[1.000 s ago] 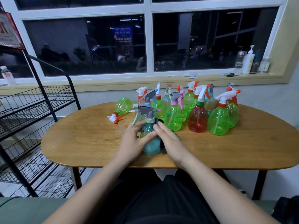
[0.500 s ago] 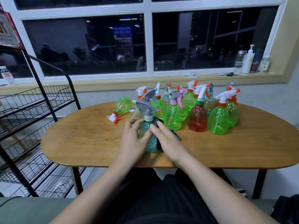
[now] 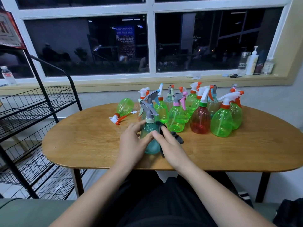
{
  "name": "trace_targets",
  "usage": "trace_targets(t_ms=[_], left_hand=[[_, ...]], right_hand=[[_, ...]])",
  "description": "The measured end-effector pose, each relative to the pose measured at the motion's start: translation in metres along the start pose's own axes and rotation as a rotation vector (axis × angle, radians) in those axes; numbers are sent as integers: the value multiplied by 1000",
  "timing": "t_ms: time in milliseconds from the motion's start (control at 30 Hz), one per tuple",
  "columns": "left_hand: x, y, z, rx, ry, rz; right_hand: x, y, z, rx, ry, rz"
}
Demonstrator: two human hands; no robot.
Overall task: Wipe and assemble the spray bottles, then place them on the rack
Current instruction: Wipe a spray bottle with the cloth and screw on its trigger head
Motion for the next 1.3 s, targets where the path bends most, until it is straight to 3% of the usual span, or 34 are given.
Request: trace_targets(t_ms=[200, 400, 633, 867, 1167, 1300], left_hand=[[-6, 5, 3, 50, 30, 11], [-9, 2, 4, 0, 0, -31], [-7, 2, 1, -3, -23, -21], [-6, 0, 4, -17, -4, -11], [-9, 3, 9, 49, 104, -50], [-10, 2, 14, 15, 88, -61]], right_hand=[[4, -8, -8, -115, 0, 15], [6, -5, -25, 35, 21, 116], [4, 1, -5, -129, 24, 13], [4, -2, -32, 3, -17, 79], [13, 5, -9, -135, 120, 24], [9, -7, -26, -96, 97, 36]])
Point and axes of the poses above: each hand's wrist, its own y-axis away from the middle knuckle, its own x-axis out of the back of the hand, z = x × y, the point moved 3 cm from there along -y, towards the middle knuckle, and after that the axes turned 3 degrees about z, right-handed, at the moved point
